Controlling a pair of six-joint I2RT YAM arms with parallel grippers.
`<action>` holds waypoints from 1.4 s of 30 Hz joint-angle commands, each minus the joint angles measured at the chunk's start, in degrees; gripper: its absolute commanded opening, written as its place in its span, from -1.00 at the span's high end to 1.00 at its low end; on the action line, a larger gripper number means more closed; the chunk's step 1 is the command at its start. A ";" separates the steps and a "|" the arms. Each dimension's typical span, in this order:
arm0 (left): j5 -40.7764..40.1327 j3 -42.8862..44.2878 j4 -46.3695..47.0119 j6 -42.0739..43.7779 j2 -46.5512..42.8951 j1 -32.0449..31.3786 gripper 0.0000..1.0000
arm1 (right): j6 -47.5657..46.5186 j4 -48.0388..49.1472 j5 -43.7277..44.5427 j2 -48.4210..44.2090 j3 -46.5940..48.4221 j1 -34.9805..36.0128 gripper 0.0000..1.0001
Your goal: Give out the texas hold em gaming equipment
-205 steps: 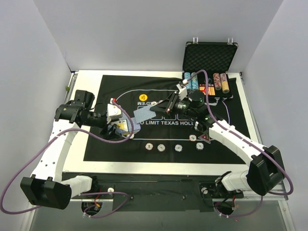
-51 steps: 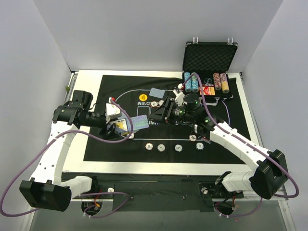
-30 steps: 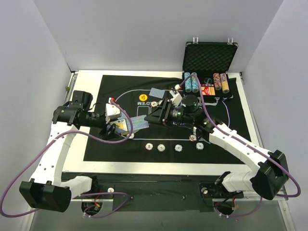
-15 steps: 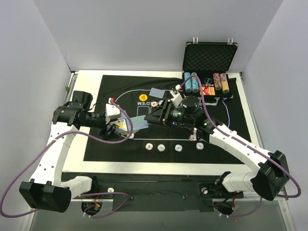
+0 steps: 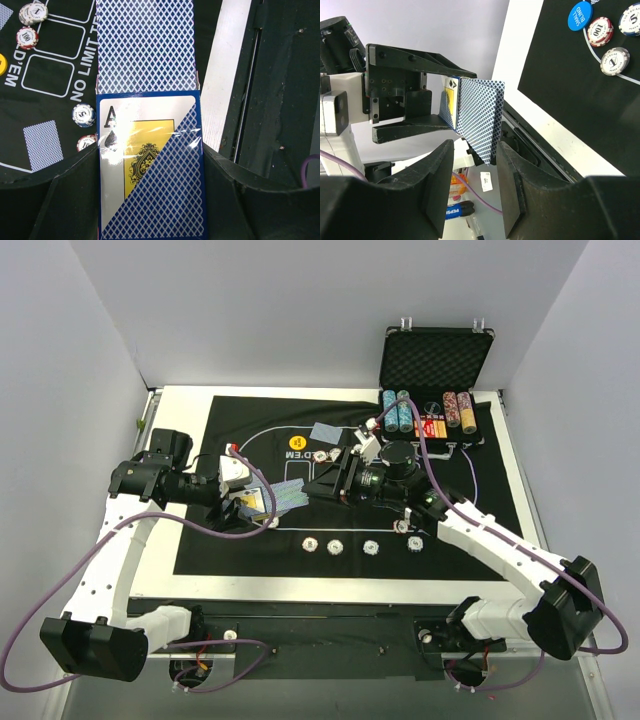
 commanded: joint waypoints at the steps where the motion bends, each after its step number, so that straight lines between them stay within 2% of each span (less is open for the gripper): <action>1: 3.14 0.48 2.22 0.08 -1.51 0.27 0.76 | -0.14 2.96 -0.40 -0.95 -0.38 0.16 0.30; 17: 3.31 1.18 2.31 -0.18 -1.16 0.27 0.76 | 1.62 6.13 -1.11 1.33 -0.12 1.21 0.31; 32: 3.31 1.27 2.22 -0.18 -1.16 0.19 0.76 | 0.04 3.58 -0.93 -0.16 0.14 -0.37 0.32; 42: 3.14 1.36 2.40 -0.27 -1.24 0.27 0.76 | 2.68 7.88 -1.54 1.16 -0.73 0.95 0.33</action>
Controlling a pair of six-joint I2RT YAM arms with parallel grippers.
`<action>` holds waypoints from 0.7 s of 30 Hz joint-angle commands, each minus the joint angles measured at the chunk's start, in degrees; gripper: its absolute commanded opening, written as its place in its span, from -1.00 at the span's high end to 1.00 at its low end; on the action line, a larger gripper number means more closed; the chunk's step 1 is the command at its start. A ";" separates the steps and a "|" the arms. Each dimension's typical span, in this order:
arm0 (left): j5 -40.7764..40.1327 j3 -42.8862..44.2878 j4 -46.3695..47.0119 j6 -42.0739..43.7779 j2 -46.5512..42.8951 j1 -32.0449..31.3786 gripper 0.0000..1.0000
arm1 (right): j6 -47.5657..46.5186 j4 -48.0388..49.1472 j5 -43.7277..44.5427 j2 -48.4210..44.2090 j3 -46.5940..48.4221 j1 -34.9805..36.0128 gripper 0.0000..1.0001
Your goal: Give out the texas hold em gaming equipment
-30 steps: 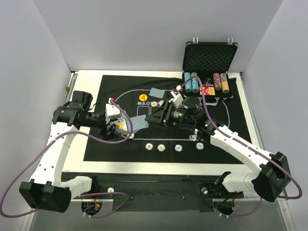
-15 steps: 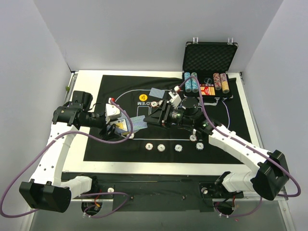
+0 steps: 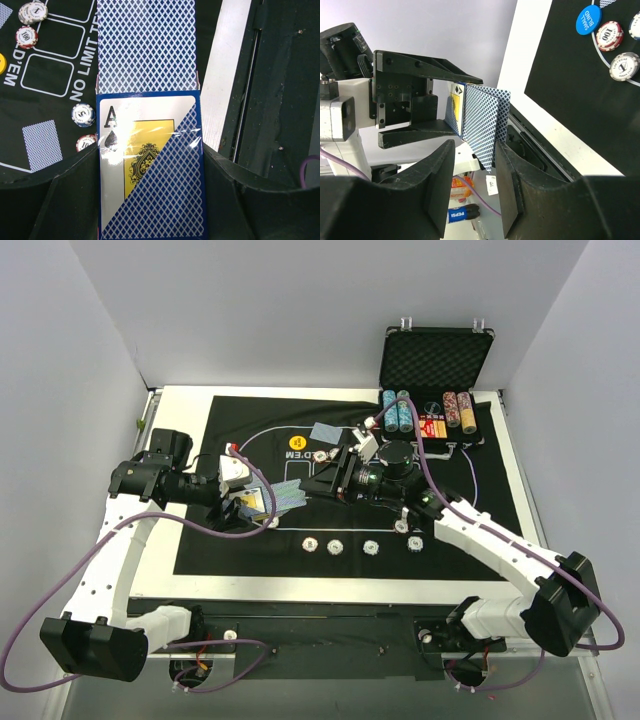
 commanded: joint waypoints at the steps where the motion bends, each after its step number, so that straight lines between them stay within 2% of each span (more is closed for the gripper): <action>1: 3.11 1.36 2.16 0.12 -1.16 0.19 0.76 | 1.43 5.28 -1.48 0.17 -0.36 0.84 0.33; 21: 3.11 1.62 2.15 0.21 -1.24 0.19 0.76 | 3.01 8.36 -1.65 0.97 -2.21 0.93 0.34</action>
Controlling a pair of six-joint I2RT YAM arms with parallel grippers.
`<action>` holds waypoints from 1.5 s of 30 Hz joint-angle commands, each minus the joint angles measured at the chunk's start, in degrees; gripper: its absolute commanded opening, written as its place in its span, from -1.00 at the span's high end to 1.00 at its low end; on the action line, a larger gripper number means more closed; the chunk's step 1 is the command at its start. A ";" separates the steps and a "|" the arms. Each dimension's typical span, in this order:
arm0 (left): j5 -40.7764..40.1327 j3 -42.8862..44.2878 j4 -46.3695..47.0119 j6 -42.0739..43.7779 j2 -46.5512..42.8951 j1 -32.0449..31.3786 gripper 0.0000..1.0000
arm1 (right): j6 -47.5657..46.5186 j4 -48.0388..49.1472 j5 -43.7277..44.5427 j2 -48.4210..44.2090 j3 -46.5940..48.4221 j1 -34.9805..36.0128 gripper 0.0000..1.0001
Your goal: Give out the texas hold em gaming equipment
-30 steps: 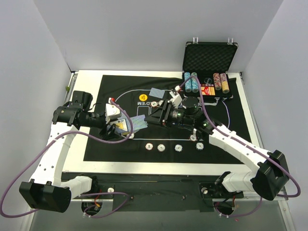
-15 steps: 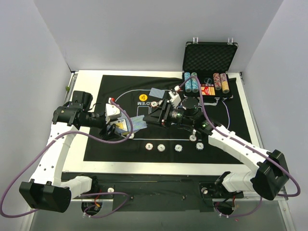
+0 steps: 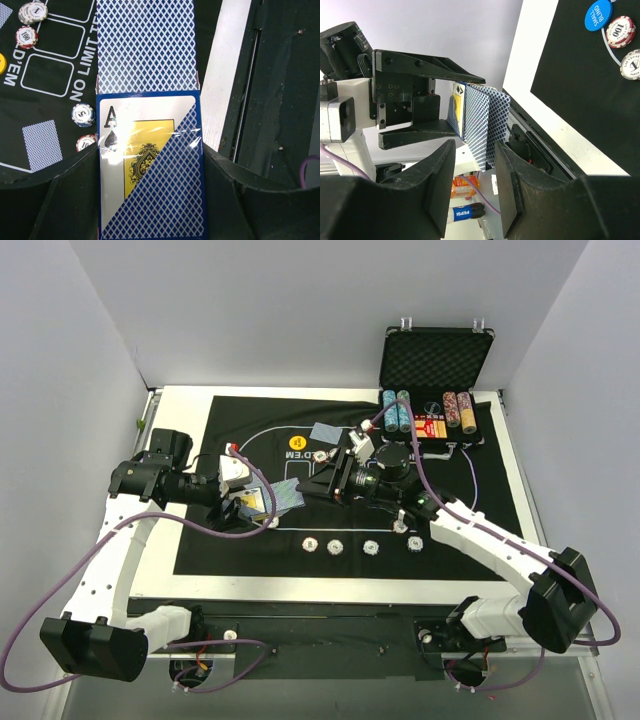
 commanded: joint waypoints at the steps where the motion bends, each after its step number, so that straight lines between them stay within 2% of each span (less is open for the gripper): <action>1: 3.05 1.62 2.24 0.13 -1.24 0.19 0.76 | 0.68 3.91 -1.15 -0.26 -0.75 0.36 0.35; 20: 3.05 2.06 2.42 -0.05 -1.15 0.36 0.76 | 4.37 9.97 -2.30 2.64 -1.19 2.47 0.42; 24: 2.96 2.15 2.42 -0.05 -1.16 0.36 0.76 | 4.98 10.76 -2.03 2.82 -1.10 2.38 0.56; 28: 2.87 2.06 2.51 -0.14 -1.24 0.27 0.76 | 5.60 11.38 -1.94 2.73 -1.01 2.38 0.80; 33: 2.78 1.97 2.51 -0.14 -1.24 0.45 0.76 | 5.51 10.94 -2.03 2.38 -0.57 2.30 1.00; 38: 3.13 1.80 2.59 -0.23 -1.33 0.54 0.76 | 5.60 10.24 -3.08 1.59 1.10 1.51 1.00; 45: 3.13 1.89 2.51 -0.14 -1.51 0.80 0.76 | 6.48 8.74 -5.01 -2.01 0.40 -5.26 1.00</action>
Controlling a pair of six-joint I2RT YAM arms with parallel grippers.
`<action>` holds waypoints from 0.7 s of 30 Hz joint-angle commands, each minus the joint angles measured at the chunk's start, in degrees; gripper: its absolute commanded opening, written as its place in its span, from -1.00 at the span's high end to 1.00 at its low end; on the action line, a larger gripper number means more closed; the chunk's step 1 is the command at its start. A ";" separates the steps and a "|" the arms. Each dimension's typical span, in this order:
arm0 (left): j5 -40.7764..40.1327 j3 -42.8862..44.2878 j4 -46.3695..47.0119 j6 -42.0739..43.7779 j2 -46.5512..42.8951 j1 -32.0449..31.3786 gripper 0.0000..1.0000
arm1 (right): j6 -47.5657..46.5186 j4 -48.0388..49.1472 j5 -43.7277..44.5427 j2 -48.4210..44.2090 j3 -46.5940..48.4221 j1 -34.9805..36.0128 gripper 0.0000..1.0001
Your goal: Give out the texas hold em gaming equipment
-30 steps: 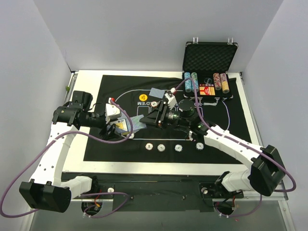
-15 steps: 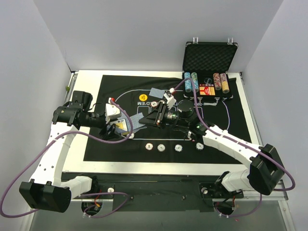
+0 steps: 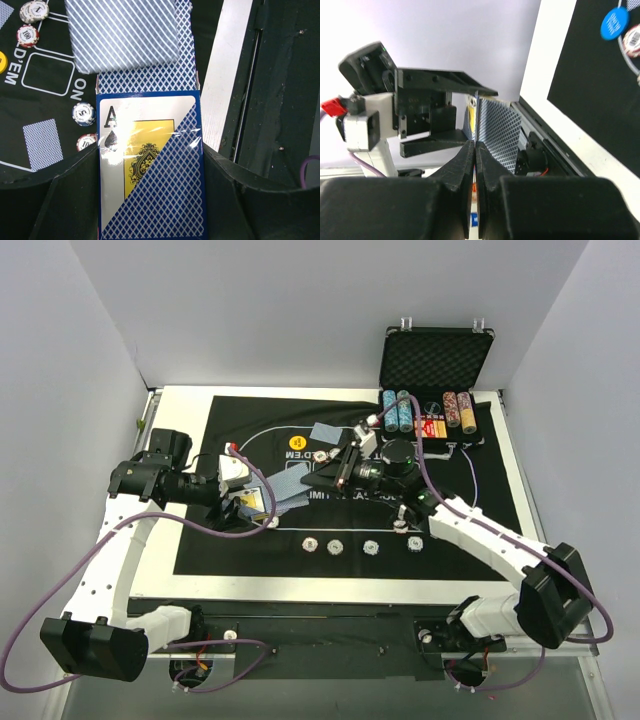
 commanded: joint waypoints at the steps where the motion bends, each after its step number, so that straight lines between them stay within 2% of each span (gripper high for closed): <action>1: 3.18 1.97 2.37 -0.07 -1.33 0.67 0.76 | 0.97 1.81 -2.59 -5.11 0.97 -4.69 1.00; 10: 3.44 1.97 2.29 0.28 -1.33 0.85 0.76 | -1.31 -5.65 -4.79 -12.67 -4.13 -13.39 1.00; 15: 3.79 1.97 2.28 0.28 -1.33 1.11 0.76 | -12.02 -22.31 -4.00 -17.07 -10.28 -20.95 1.00; 17: 3.88 1.80 2.29 0.36 -1.33 1.02 0.76 | -17.55 -28.65 -0.24 -17.08 -12.56 -22.45 1.00; 21: 4.14 1.88 2.37 0.37 -1.24 1.02 0.76 | -20.38 -29.49 5.04 -14.19 -18.45 -23.95 1.00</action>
